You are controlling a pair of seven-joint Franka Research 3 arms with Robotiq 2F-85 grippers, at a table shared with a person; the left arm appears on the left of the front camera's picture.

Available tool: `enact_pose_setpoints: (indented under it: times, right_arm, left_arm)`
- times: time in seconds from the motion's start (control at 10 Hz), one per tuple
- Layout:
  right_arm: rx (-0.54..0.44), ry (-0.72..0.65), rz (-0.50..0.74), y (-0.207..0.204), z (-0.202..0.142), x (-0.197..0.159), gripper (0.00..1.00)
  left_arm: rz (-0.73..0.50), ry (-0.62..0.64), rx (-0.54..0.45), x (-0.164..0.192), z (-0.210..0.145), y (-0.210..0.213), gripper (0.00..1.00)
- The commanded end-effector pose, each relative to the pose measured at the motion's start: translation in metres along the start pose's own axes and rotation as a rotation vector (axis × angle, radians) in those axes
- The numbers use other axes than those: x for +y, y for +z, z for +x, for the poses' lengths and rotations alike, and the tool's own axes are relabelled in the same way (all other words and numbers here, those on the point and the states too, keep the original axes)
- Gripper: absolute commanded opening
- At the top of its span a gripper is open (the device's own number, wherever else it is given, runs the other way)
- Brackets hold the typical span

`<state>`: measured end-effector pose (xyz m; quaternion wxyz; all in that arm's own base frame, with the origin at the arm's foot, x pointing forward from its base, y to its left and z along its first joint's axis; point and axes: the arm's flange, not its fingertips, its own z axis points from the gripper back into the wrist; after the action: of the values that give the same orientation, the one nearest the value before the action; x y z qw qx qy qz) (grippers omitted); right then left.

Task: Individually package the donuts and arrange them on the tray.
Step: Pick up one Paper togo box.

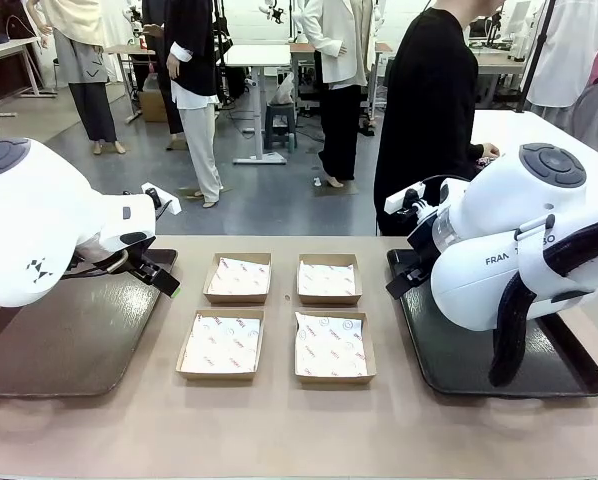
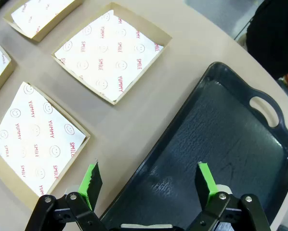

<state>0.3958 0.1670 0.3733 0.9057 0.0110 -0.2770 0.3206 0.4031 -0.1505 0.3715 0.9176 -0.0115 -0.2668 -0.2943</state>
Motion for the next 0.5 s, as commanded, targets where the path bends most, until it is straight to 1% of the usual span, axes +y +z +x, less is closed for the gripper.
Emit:
enact_pose_setpoints:
  times: [0.0,0.3,0.4]
  right_arm:
    - [0.000,0.000,0.000,0.000,0.000,0.000,1.00]
    - [0.000,0.000,0.000,0.000,0.000,0.000,1.00]
    - [0.062,0.040,-0.024,0.014,-0.008,0.011,1.00]
  left_arm:
    - [0.000,0.000,0.000,0.000,0.000,0.000,1.00]
    - [0.000,0.000,0.000,0.000,0.000,0.000,1.00]
    - [0.080,-0.047,-0.001,-0.009,-0.012,0.016,1.00]
